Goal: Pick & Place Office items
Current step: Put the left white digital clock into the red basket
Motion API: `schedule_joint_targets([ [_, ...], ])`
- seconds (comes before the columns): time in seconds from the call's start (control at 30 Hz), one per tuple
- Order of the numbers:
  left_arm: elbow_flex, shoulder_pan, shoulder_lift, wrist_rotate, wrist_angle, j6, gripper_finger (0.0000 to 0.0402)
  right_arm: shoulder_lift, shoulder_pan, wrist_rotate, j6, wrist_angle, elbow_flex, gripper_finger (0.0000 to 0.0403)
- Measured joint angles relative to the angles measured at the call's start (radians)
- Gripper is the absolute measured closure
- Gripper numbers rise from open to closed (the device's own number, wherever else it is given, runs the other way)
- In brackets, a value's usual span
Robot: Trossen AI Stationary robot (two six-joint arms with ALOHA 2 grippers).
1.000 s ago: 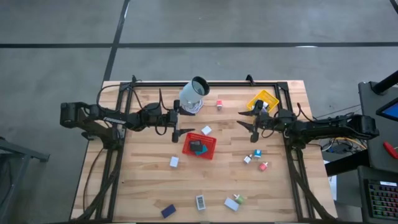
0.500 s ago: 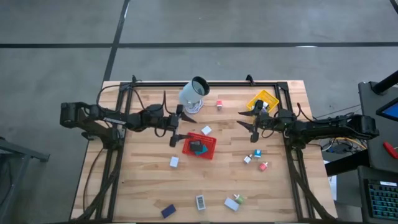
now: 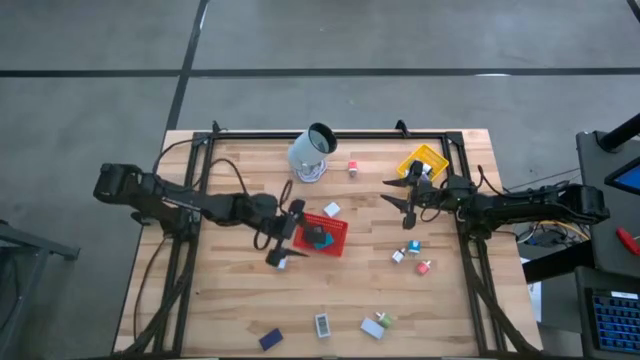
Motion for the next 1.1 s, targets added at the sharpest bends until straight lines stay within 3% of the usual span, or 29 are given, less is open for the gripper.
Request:
schedule_joint_targets([
  [0.37, 0.049, -0.113, 0.000, -0.113, -0.297, -0.107, 0.0078, 0.000, 0.002, -0.019, 0.000, 0.000, 0.000, 0.0225],
  [0.9, 0.047, -0.199, 0.000, -0.163, -0.425, -0.528, 0.0078, 0.000, 0.002, -0.019, 0.008, -0.031, 0.000, 0.0225],
  [1.1, 0.048, -0.234, 0.000, -0.231, -0.425, -0.677, 0.0078, 0.000, 0.002, -0.019, 0.008, -0.031, 0.000, 0.0225],
])
